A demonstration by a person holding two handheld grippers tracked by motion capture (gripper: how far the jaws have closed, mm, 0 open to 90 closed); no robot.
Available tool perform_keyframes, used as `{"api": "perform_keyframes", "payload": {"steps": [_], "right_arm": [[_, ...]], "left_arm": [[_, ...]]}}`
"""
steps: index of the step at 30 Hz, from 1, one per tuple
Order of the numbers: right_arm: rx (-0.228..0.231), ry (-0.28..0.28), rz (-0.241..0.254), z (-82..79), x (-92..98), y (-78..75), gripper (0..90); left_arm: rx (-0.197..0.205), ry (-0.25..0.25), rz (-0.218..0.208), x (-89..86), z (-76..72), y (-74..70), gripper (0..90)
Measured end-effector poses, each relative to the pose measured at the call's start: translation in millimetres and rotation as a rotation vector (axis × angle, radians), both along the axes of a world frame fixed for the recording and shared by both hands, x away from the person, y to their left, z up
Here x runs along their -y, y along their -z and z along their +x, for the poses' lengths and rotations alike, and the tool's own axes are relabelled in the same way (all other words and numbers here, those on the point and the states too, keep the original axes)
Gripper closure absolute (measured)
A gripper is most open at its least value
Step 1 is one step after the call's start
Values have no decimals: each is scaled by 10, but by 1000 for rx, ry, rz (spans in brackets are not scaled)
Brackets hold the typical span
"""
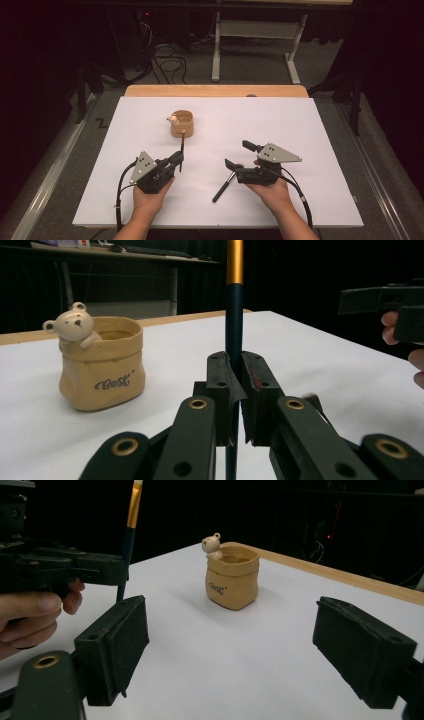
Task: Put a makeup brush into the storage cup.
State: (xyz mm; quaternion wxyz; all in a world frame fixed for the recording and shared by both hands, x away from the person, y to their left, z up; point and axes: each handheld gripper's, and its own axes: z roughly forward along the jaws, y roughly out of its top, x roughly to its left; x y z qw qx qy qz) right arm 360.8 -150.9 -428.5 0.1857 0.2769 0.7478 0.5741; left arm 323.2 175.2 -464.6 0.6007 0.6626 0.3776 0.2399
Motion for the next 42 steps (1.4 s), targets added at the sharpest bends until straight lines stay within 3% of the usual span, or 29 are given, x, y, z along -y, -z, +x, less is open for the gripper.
{"api": "perform_keyframes", "payload": {"steps": [10, 19, 22, 30, 42], "right_arm": [[26, -24, 0, -7, -69, -44, 170], [0, -35, 14, 127, -208, -103, 230], [-5, -37, 36, 142, -251, -116, 247], [-5, -86, 12, 72, -346, -49, 294], [-44, -129, 69, -18, -320, -98, 410]], "left_arm": [[24, 20, 10, 154, 44, -89, 837], [20, 52, 1, 267, 163, -65, 837], [20, 65, -2, 300, 142, -38, 837], [21, 81, -6, 351, 48, -19, 837], [22, 115, -5, 414, -62, -7, 837]]}}
